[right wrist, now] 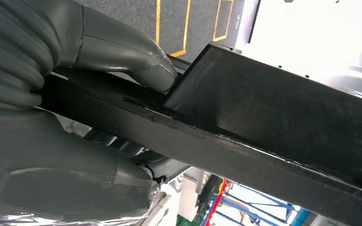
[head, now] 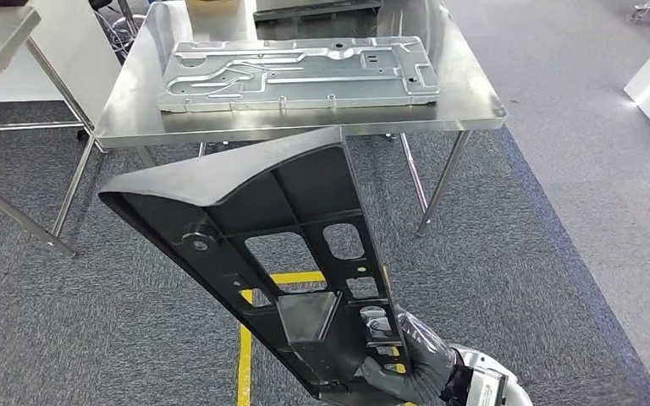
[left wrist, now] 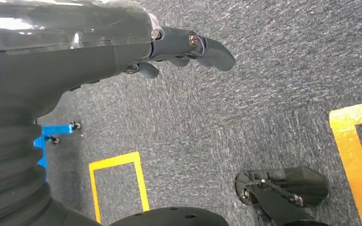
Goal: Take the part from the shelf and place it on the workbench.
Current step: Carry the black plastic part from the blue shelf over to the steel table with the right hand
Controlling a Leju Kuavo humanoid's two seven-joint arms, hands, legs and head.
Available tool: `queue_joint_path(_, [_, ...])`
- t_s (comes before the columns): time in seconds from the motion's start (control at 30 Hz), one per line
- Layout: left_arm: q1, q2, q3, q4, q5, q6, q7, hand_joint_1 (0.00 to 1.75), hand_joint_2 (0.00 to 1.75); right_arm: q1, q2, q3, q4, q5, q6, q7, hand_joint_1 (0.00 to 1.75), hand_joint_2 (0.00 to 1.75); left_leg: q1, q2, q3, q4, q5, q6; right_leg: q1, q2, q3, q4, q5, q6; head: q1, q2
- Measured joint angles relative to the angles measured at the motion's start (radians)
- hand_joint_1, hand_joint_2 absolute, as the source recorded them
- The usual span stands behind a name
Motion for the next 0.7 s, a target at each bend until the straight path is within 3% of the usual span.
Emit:
queue_joint_path(0.07, [-0.002,0.001,0.0,0.0,0.0,0.0,0.0,0.0,1.75,0.002,-0.003,-0.001,-0.005,0.001,0.0,-0.001,1.75,1.75,0.001,-0.001,-0.03,0.075,-0.038,-0.011,-0.006,0.001,0.017,-0.009,-0.007,-0.01,-0.001,0.0])
queue_joint_path(0.13, [-0.002,0.001,0.0,0.0,0.0,0.0,0.0,0.0,1.75,0.004,-0.004,-0.002,-0.007,0.001,0.0,-0.002,1.75,1.75,0.004,-0.002,-0.111,0.215,-0.092,-0.019,-0.004,0.001,0.028,-0.01,-0.019,-0.017,-0.001,0.0])
queue_joint_path(0.17, [-0.002,0.001,0.0,0.0,0.0,0.0,0.001,0.0,1.75,0.006,-0.004,-0.002,-0.008,0.002,0.0,-0.002,1.75,1.75,0.004,-0.002,-0.151,0.273,-0.104,-0.022,-0.003,0.003,0.034,-0.009,-0.024,-0.018,-0.001,0.0])
queue_joint_path(0.2, [0.0,0.002,0.0,0.0,0.0,0.001,0.001,0.0,1.75,0.008,-0.004,-0.002,-0.008,0.002,0.0,-0.002,1.75,1.75,0.004,-0.002,-0.176,0.296,-0.094,-0.023,-0.002,0.005,0.041,-0.009,-0.031,-0.017,-0.001,0.0])
queue_joint_path(0.23, [0.001,0.003,0.0,0.0,0.0,0.001,0.001,0.0,1.75,0.009,-0.004,-0.002,-0.008,0.003,0.0,-0.002,1.75,1.75,0.005,-0.003,-0.181,0.281,-0.062,-0.022,-0.002,0.008,0.051,-0.009,-0.038,-0.016,-0.001,0.0])
queue_joint_path(0.3, [0.004,0.004,0.0,0.0,0.0,0.001,0.001,0.0,1.75,0.01,-0.004,-0.002,-0.008,0.003,0.0,-0.002,1.75,1.75,0.004,-0.004,-0.144,0.154,0.037,-0.015,-0.002,0.011,0.074,-0.009,-0.055,-0.012,-0.001,0.0])
queue_joint_path(0.37, [0.004,0.004,0.0,0.0,0.0,0.0,0.001,0.0,1.75,0.01,-0.004,-0.002,-0.009,0.003,0.0,-0.003,1.75,1.75,0.0,-0.009,-0.105,0.047,0.089,-0.003,0.0,0.013,0.089,-0.01,-0.069,-0.002,-0.001,0.0])
queue_joint_path(0.47, [0.004,0.004,0.001,0.0,0.0,0.0,0.002,0.0,1.75,0.011,-0.004,-0.002,-0.011,0.006,0.0,-0.002,1.75,1.75,-0.003,-0.013,-0.091,0.015,0.084,0.017,0.001,0.016,0.096,-0.011,-0.071,0.015,-0.001,0.0])
queue_joint_path(0.53, [0.005,0.003,0.001,0.0,0.0,0.0,0.002,0.0,1.75,0.012,-0.004,-0.004,-0.014,0.008,0.0,-0.003,1.75,1.75,0.001,-0.013,-0.075,0.002,0.081,0.029,0.0,0.013,0.089,0.021,-0.075,0.026,0.0,0.0])
queue_joint_path(0.6, [0.004,0.002,0.001,0.0,0.0,0.0,0.002,0.0,1.75,0.012,-0.002,-0.007,-0.016,0.009,0.0,-0.003,1.75,1.75,0.005,-0.013,-0.059,-0.005,0.075,0.037,-0.003,0.01,0.034,0.116,-0.111,0.032,0.0,0.0])
queue_joint_path(0.67, [0.003,0.002,0.001,0.0,0.0,0.0,0.002,0.0,1.75,0.014,0.0,-0.009,-0.016,0.011,0.0,-0.003,1.75,1.75,0.005,-0.013,-0.05,-0.005,0.065,0.041,-0.005,0.009,-0.053,0.238,-0.155,0.035,0.0,0.0])
queue_joint_path(0.7, [0.004,0.002,0.001,0.0,0.0,-0.001,0.002,0.0,1.75,0.016,0.0,-0.01,-0.016,0.011,0.0,-0.003,1.75,1.75,0.005,-0.013,-0.043,-0.005,0.058,0.041,-0.006,0.009,-0.086,0.272,-0.158,0.036,0.0,0.0])
